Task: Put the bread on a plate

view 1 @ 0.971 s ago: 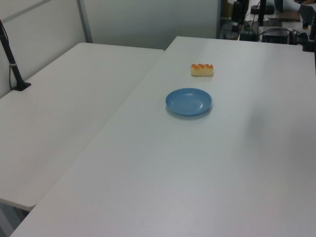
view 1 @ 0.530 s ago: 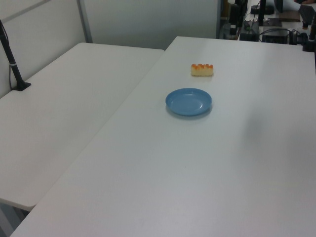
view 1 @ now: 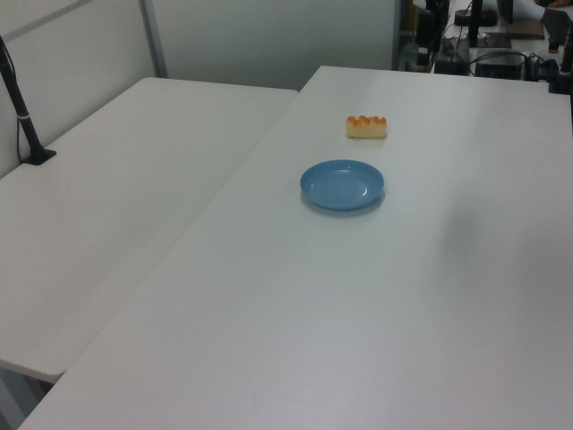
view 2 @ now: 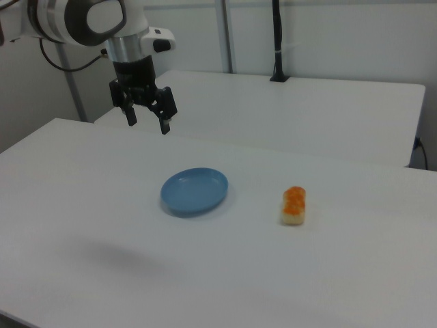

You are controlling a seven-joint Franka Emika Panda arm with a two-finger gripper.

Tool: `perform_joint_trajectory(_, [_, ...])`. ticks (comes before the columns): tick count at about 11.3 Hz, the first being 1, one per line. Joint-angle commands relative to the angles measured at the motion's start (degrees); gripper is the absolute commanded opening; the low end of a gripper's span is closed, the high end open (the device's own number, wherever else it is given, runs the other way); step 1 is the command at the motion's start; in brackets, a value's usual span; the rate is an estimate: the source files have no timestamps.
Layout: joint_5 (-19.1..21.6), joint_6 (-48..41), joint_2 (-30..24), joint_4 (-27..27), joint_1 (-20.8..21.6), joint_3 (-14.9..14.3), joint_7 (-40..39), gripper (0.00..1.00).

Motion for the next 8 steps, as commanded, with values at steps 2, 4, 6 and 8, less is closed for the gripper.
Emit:
perform_joint_trajectory(2, [-0.6, 1.9, -1.2, -2.7, 1.5, -0.4, 0.7, 1.0])
perform_joint_trajectory(4, [-0.6, 1.9, -1.1, -2.8, 1.6, -0.4, -0.4, 1.0])
perform_joint_trajectory(6, [-0.6, 1.9, -1.1, -2.8, 1.6, -0.4, -1.2, 1.0])
perform_joint_trajectory(8, [-0.6, 2.0, -0.9, -2.6, 1.3, -0.5, -1.4, 1.0])
